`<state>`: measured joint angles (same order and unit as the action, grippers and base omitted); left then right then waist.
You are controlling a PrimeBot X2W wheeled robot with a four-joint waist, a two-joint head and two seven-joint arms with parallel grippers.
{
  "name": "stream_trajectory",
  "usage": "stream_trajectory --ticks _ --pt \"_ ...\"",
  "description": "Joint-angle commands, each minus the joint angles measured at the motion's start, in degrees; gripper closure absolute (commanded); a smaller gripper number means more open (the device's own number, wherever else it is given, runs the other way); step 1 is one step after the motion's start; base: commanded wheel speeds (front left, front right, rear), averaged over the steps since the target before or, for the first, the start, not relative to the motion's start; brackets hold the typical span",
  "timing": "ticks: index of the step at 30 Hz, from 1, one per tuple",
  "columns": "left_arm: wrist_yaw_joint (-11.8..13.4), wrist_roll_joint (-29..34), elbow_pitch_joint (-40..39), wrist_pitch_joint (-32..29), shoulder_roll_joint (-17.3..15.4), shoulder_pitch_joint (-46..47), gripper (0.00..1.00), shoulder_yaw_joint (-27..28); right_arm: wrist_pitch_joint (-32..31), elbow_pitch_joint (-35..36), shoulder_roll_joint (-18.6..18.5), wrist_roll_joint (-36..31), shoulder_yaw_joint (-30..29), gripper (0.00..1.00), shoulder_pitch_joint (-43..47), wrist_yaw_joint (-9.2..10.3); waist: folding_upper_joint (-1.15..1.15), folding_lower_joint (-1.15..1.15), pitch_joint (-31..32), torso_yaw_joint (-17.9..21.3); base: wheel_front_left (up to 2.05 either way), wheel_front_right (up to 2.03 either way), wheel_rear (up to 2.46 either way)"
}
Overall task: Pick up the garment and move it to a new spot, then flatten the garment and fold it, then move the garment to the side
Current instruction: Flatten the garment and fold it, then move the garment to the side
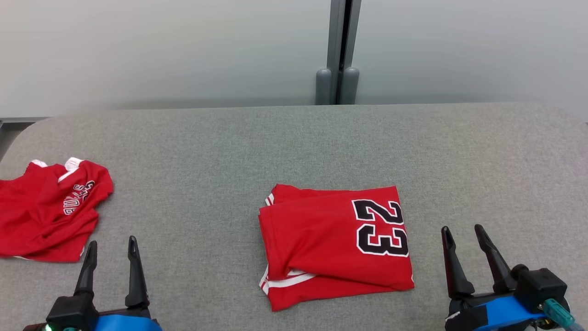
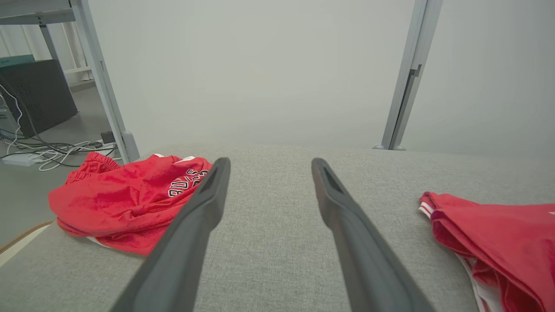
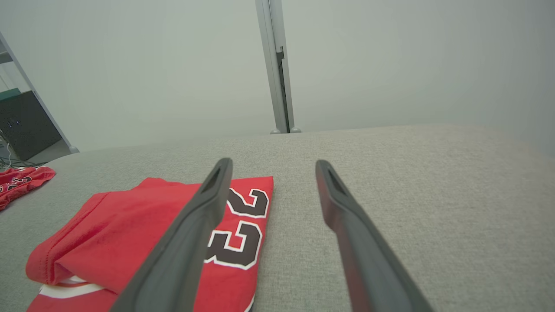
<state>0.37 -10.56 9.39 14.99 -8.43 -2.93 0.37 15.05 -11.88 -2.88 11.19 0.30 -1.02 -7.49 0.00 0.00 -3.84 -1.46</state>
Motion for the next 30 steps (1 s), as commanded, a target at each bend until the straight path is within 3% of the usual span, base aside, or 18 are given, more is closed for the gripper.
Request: stream_trajectory --ticks 1,30 --pt "-0.40 0.36 0.64 0.25 0.15 -0.41 0.00 0.12 0.17 -0.22 -0.10 -0.63 0.05 0.00 0.72 -0.01 0.00 0.00 0.31 -0.01 0.00 0.00 0.00" --pt "-2.16 2.49 2.33 0.26 1.83 -0.76 0.00 2.26 0.17 -4.56 -0.32 -1.51 2.59 0.00 -1.17 -0.01 0.00 0.00 1.68 0.08 0.00 0.00 0.00"
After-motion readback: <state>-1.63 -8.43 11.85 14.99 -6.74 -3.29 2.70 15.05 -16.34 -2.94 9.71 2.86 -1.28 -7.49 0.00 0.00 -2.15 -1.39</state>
